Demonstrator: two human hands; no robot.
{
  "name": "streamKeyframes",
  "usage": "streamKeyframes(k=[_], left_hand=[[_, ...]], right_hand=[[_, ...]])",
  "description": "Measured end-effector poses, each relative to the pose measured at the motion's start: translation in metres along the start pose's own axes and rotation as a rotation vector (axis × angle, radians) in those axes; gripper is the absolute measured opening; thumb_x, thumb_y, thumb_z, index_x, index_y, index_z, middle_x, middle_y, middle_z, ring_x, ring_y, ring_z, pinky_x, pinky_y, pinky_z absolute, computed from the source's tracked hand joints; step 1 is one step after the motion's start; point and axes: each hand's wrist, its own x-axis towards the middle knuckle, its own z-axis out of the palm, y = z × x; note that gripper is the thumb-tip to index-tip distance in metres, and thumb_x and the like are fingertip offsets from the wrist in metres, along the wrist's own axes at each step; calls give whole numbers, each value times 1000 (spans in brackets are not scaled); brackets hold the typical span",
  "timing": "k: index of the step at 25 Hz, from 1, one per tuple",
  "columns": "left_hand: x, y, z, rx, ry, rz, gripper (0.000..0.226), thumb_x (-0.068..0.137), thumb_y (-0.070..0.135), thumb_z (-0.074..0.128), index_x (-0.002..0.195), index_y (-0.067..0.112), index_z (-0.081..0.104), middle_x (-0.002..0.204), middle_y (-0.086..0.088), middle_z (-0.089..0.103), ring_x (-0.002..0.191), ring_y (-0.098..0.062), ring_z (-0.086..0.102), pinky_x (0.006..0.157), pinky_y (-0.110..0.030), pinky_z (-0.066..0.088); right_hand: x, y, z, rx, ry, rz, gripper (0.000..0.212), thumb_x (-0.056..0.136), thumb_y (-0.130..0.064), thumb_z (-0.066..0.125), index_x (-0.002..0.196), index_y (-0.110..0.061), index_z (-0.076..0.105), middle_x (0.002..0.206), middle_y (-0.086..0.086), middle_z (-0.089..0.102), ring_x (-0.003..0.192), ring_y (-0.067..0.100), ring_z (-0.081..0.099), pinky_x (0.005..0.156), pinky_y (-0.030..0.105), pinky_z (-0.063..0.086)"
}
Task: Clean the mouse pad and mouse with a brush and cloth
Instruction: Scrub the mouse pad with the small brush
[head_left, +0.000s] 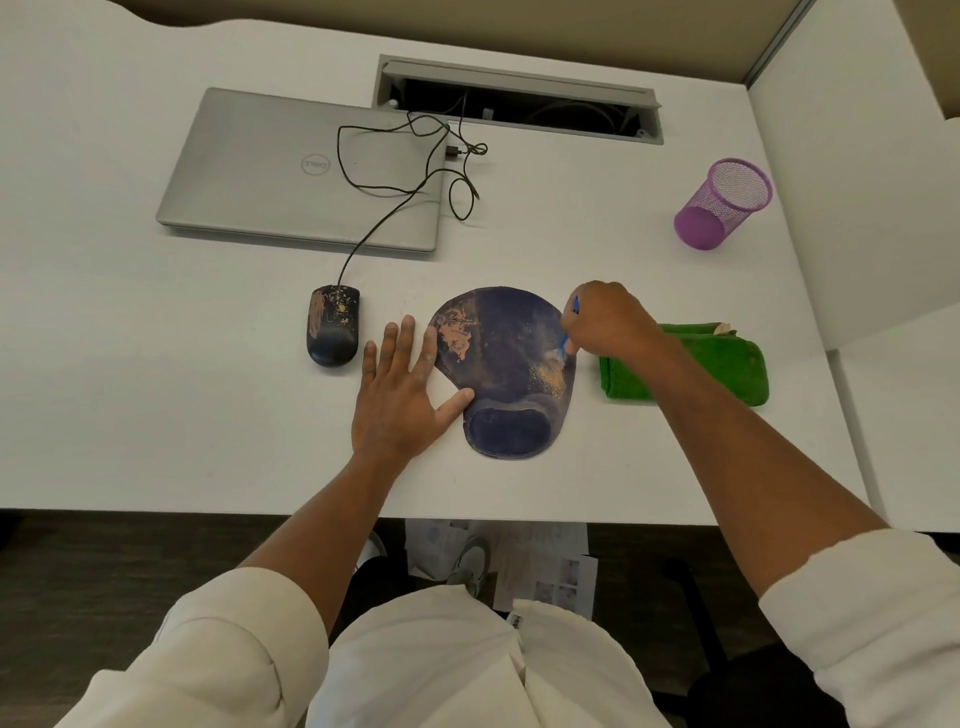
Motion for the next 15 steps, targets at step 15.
streamKeyframes(k=[15], left_hand=[[0, 1, -3, 10, -22, -7, 100, 88, 85, 20, 165, 24, 2, 172, -6, -8, 158, -25, -12, 128, -49, 0]], right_hand=[[5, -11, -10, 169, 251, -60, 19, 92, -14, 53, 92, -6, 71, 89, 10, 72, 83, 24, 67, 71, 33, 53]])
